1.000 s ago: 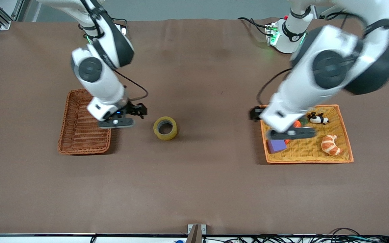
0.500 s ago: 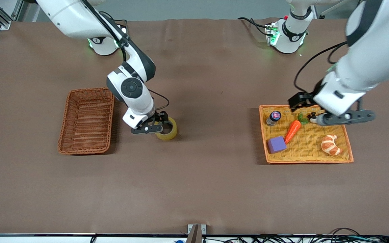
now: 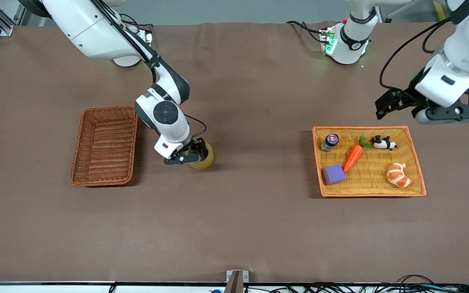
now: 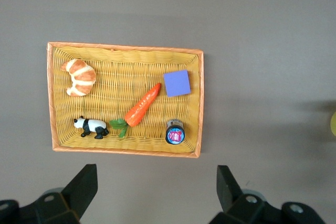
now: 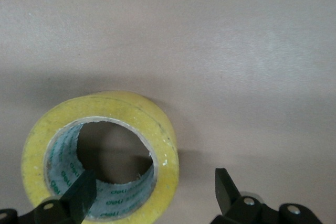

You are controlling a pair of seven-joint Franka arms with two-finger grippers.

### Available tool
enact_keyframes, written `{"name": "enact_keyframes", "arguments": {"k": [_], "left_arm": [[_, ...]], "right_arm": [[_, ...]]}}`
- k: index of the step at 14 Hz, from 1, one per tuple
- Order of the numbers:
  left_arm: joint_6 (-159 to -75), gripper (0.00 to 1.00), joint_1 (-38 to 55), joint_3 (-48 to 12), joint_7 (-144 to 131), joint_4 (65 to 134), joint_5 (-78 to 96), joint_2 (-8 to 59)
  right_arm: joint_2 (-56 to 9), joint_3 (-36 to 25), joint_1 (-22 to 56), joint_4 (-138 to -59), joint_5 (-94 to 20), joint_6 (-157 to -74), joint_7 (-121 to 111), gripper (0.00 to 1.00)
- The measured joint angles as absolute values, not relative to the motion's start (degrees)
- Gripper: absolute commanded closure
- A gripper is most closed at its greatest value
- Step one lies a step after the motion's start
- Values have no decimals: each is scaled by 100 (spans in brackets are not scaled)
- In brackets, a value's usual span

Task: Move tape to another basket
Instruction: 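Grasp the tape with the right gripper while the left gripper withdraws, then lift the tape with the right gripper and move it over the basket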

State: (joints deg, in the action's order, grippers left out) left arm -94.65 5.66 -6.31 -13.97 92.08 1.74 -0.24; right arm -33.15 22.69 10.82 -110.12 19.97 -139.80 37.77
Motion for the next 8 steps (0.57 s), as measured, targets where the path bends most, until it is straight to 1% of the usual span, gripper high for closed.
{"name": "enact_keyframes", "arguments": {"k": [1, 2, 3, 5, 6, 8], "left_arm": [[-9468, 0, 576, -556, -1311, 9257, 216, -68], [-9477, 0, 575, -511, -1251, 9293, 229, -70], [-9498, 0, 573, -491, -1230, 9332, 232, -51], [-9537, 0, 569, -488, -1176, 9372, 232, 12], [-9542, 0, 557, -486, -1126, 9379, 232, 38], [-9563, 0, 481, -484, -1016, 9388, 232, 60]], "right_arm": [[-3379, 2266, 1082, -11011, 2073, -14029, 3782, 0], [-3439, 2256, 1080, -11009, 2168, -14089, 3792, 3], [-3488, 2250, 1072, -11006, 2223, -14121, 3795, 16], [-3527, 2240, 1051, -11000, 2261, -14141, 3798, 65], [-3527, 2239, 1041, -10992, 2264, -14142, 3798, 80], [-3527, 2239, 1034, -10979, 2265, -14142, 3798, 97]]}}
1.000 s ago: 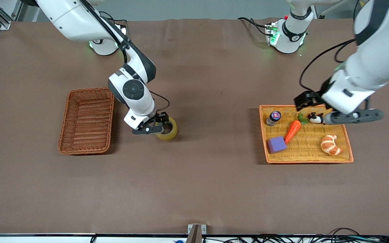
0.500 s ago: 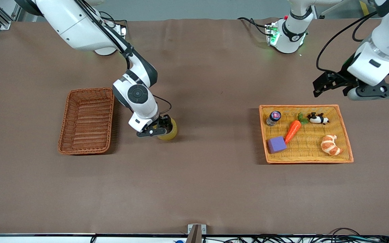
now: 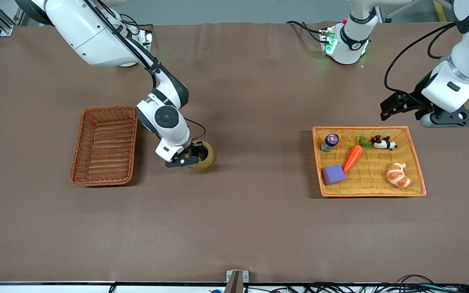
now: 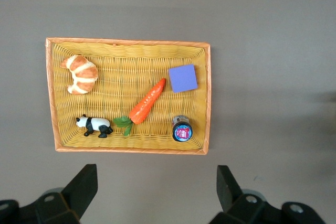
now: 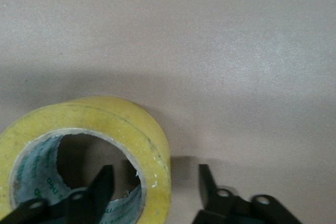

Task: Move tape to another basket
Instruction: 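Lift the tape with the right gripper and move it over the basket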

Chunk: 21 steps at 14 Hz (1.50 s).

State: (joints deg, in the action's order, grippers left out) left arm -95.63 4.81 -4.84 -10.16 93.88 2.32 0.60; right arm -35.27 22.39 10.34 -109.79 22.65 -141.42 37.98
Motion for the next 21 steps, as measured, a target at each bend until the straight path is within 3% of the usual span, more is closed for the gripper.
{"name": "enact_keyframes", "arguments": {"k": [7, 11, 14, 17, 21], "left_arm": [[-9864, 0, 424, -486, -895, 9392, 154, 128], [-10123, 0, 419, -492, -663, 9392, 125, 140], [-10121, 0, 383, -492, -377, 9392, 125, 159], [-10120, 0, 379, -494, -353, 9393, 125, 197], [-10094, 0, 378, -562, -353, 9394, 124, 204]], "right_arm": [[-3529, 2219, 980, -10813, 2266, -14027, 3811, 100], [-3390, 2221, 716, -9919, 2268, -12625, 3812, 100], [-2892, 2194, 445, -9722, 2268, -11878, 3465, 100], [-2315, 1728, 364, -9828, 1973, -11475, 2450, 100], [-1441, 600, 326, -10676, 1157, -11652, 572, 100]]}}
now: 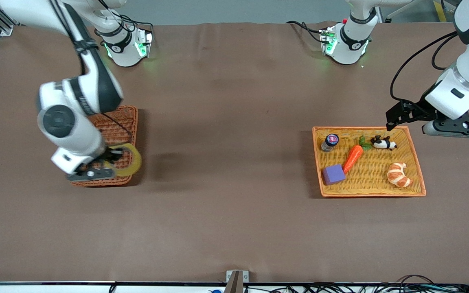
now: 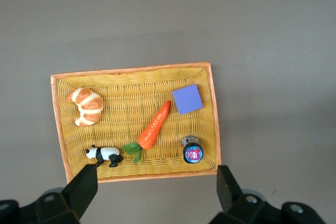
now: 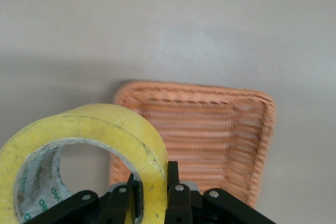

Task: Move tape to another basket
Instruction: 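Lift the tape with the right gripper and move it over the basket, then lower the tape into the brown basket and open the right gripper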

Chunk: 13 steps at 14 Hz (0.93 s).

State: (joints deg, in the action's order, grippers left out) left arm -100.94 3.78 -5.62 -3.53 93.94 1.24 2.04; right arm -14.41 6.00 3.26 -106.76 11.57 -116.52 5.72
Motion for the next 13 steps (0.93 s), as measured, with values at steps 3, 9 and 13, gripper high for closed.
{"name": "enact_keyframes", "arguments": {"k": [3, 9, 13], "left_arm": [[-10025, 0, 329, -639, -353, 9394, 124, 204], [-9985, 0, 266, -707, -353, 9393, 83, 204], [-9971, 0, 270, -720, -353, 9393, 78, 204]], "right_arm": [[-857, -63, 305, -11893, 928, -12570, -346, 100], [-553, -626, 296, -13828, 906, -14446, -707, 99], [-648, -677, 296, -13998, 904, -14808, -707, 90]]}}
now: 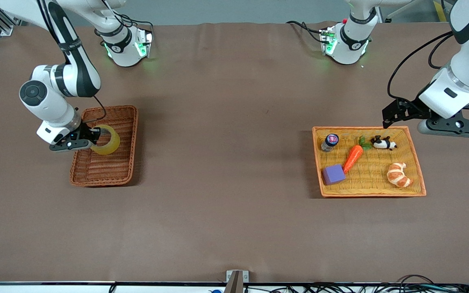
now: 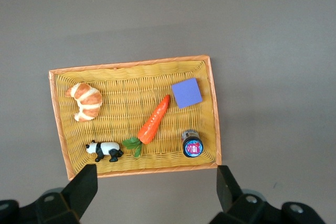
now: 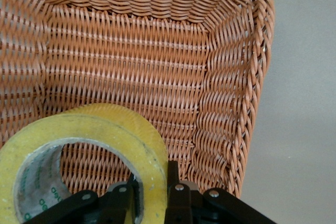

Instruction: Move tape to another basket

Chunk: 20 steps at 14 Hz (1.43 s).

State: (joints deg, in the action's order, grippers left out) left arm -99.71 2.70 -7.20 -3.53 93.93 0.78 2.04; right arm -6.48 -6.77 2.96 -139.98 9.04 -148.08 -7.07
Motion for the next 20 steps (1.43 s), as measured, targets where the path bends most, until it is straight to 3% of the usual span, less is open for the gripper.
{"name": "enact_keyframes", "arguments": {"k": [2, 3, 4, 5, 6, 10, 12, 20], "left_arm": [[-9969, 0, 270, -720, -353, 9393, 78, 204], [-9968, 0, 271, -720, -353, 9393, 78, 204], [-9967, 0, 271, -720, -353, 9394, 78, 204], [-9967, 0, 271, -721, -353, 9394, 78, 204], [-9966, 0, 271, -723, -353, 9394, 78, 204], [-9960, 0, 271, -735, -353, 9394, 77, 204], [-9956, 0, 272, -741, -353, 9394, 77, 204], [-9951, 0, 272, -746, -353, 9394, 77, 204]], "right_arm": [[-803, -683, 296, -14017, 903, -14979, -707, 86], [-914, -682, 296, -14019, 903, -15089, -707, 77], [-1012, -682, 296, -14019, 903, -15162, -707, 54], [-1077, -682, 297, -14018, 903, -15209, -707, 21], [-1116, -682, 297, -14017, 903, -15225, -707, 0], [-1048, -686, 297, -13925, 895, -15186, -705, 0], [-847, -698, 296, -13662, 891, -14772, -703, 0], [-206, -694, 287, -10726, 165, -10491, -449, 0]]}}
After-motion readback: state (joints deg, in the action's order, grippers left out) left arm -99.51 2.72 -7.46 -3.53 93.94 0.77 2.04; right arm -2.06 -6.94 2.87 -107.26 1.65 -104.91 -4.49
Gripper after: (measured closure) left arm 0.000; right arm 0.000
